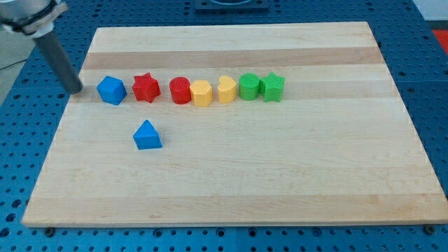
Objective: Move the blue cube into the blue triangle
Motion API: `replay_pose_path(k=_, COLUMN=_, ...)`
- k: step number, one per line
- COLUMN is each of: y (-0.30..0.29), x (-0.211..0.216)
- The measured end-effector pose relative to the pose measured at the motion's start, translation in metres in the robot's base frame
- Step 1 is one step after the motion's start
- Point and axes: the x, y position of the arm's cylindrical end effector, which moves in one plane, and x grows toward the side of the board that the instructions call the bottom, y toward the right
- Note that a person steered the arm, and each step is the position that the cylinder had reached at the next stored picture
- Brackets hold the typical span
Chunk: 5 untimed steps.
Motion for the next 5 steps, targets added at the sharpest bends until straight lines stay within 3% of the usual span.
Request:
replay_pose_path(k=1, y=0.051, x=-0.005)
replay_pose_path(k=2, y=0.065, x=0.009)
replay_pose_path(k=4, y=0.087, x=0.076)
replay_pose_path(k=5, y=0.096, x=0.085)
